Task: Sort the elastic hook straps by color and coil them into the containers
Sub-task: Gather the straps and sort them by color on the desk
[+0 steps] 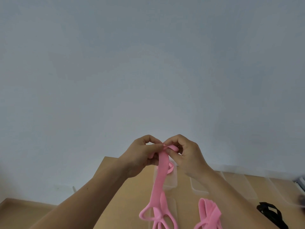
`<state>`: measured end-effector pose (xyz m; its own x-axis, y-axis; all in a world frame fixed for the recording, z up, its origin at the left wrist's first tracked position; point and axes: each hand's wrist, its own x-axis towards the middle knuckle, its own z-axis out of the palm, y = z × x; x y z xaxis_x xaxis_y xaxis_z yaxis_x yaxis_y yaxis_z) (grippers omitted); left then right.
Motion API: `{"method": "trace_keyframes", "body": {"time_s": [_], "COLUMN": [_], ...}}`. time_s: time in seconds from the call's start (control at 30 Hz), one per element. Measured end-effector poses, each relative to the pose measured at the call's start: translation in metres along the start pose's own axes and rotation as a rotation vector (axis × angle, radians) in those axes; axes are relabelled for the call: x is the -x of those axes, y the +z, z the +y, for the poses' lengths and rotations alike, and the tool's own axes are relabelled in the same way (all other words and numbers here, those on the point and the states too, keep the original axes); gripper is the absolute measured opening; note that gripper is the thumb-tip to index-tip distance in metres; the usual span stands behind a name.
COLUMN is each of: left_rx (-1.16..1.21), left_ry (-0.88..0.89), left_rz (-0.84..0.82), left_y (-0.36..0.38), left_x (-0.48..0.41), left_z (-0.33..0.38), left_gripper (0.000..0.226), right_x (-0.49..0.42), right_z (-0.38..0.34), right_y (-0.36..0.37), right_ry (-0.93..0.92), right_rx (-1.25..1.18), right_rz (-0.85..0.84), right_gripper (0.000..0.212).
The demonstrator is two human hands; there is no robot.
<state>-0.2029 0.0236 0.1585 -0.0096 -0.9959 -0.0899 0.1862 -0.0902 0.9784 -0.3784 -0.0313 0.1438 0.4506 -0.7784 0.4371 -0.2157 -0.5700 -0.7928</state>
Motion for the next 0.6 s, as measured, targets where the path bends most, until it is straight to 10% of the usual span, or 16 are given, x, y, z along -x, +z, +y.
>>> {"method": "trace_keyframes", "body": {"time_s": [0.37,0.6], "left_rx": [-0.266,-0.145], "left_ry": [0.273,0.105], "left_rz": [0.111,0.017], "left_y": [0.001,-0.007], "left_x": [0.000,0.002], "left_z": [-0.014,-0.011], "left_gripper": [0.019,0.037], "right_x": [-0.003,-0.003], "right_z": [-0.003,-0.001], "right_y": [-0.006,-0.007], "right_ry": [0.270,0.202], "right_rx": [-0.254,-0.261], "right_rz": [-0.095,-0.066], "right_gripper": [0.012,0.014]}}
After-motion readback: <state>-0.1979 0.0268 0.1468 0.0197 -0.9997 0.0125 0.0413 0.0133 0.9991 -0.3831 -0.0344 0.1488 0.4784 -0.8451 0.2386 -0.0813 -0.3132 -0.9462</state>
